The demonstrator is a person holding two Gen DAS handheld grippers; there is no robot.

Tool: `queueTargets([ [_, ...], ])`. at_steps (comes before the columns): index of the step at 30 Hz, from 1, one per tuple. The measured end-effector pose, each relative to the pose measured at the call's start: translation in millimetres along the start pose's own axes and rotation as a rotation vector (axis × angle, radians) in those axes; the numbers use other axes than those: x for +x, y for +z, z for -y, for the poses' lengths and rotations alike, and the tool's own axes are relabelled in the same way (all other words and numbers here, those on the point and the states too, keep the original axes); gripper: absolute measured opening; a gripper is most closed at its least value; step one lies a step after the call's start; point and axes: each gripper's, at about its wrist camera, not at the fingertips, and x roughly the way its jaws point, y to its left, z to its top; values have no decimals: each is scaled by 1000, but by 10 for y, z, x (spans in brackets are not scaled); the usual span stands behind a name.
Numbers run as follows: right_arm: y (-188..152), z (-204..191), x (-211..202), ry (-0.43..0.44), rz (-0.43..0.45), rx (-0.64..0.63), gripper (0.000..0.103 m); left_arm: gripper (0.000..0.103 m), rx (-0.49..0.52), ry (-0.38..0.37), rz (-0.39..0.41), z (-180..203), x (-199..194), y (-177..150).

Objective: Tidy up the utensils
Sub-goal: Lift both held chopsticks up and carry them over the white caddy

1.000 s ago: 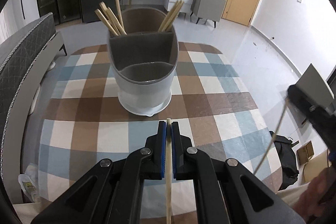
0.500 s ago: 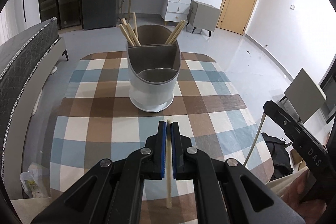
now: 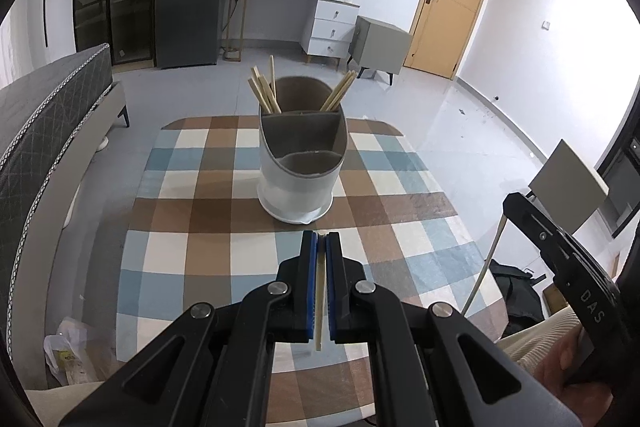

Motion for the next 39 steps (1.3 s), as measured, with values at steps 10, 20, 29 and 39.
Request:
queueTargets([
  [10, 306, -113, 50, 18, 47, -28, 5, 0, -38, -56, 20, -24, -183, 366],
  [20, 891, -218, 260, 61, 127, -30, 5, 0, -55, -86, 87, -75, -452, 1084],
  [29, 1430, -260, 572, 93, 222, -26, 5, 0, -81, -120, 158, -266, -410, 1705],
  [39, 1681, -183, 1225, 62, 258, 65, 5, 0, -69, -76, 152, -446, 45, 1987],
])
